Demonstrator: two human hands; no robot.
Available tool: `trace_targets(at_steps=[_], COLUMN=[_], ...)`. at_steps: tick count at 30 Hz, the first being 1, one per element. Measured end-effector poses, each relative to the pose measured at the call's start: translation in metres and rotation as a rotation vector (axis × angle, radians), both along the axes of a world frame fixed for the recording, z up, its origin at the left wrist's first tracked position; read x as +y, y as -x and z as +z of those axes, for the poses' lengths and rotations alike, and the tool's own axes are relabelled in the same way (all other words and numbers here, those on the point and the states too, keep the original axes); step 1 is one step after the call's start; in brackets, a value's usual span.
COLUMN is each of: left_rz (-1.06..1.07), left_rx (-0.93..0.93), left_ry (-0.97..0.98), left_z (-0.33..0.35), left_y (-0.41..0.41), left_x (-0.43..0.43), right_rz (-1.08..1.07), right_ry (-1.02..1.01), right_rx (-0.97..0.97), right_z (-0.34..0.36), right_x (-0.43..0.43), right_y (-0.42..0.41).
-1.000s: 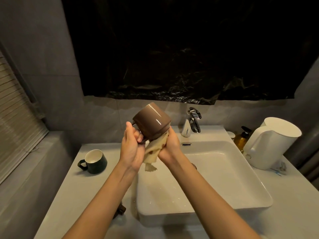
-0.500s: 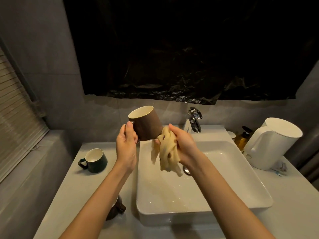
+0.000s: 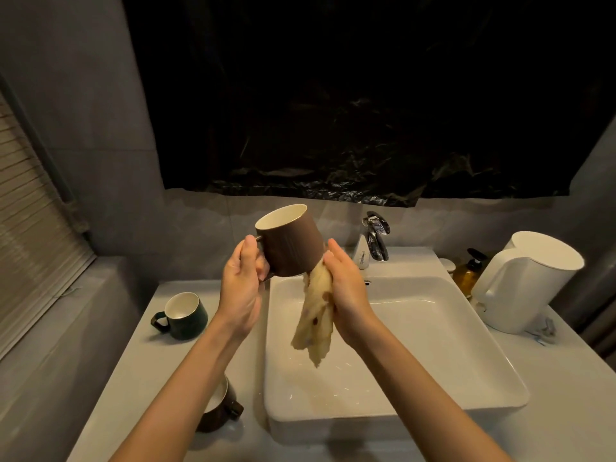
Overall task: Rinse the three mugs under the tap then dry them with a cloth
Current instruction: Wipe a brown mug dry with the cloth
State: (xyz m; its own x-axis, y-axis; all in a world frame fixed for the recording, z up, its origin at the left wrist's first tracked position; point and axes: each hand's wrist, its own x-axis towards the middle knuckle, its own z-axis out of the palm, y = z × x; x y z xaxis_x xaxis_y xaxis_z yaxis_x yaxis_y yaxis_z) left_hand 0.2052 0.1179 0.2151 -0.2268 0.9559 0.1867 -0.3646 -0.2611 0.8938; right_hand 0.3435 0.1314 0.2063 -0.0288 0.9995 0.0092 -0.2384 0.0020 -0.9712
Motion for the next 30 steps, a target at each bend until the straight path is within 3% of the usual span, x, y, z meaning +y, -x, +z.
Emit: trace_targets(at_steps=[5,11,19,23,25,30], left_rz=[-0.191,-0.406,-0.223,-0.203,-0.205,-0.126], left_rx=[0.084,0.313,0.54,0.647,0.639,0.591], left_ry=[-0.03,-0.108,-0.065,-0.102,-0.109,-0.128], left_z=[0.008,0.005,-0.002,-0.007,-0.01,-0.009], left_y=[0.011,0.019,0.013,0.012,0.008,0.009], left_x=[-0.009,-0.013,-0.015,-0.015,-0.018,-0.018], right_rz=[0.014,0.401,0.11,0.063,0.036,0.18], right_ry=[-0.007,-0.023,-0.254,-0.237,-0.26,-0.569], right_rx=[0.088,-0.161,-0.037,0.244,0.087,-0.682], right_z=[0.02,0.046,0.08,0.096,0.091,0.041], right_x=[0.011,0.023,0.015,0.018,0.017,0.011], right_y=[-0.016,-0.032,-0.04,-0.029,-0.025,-0.034])
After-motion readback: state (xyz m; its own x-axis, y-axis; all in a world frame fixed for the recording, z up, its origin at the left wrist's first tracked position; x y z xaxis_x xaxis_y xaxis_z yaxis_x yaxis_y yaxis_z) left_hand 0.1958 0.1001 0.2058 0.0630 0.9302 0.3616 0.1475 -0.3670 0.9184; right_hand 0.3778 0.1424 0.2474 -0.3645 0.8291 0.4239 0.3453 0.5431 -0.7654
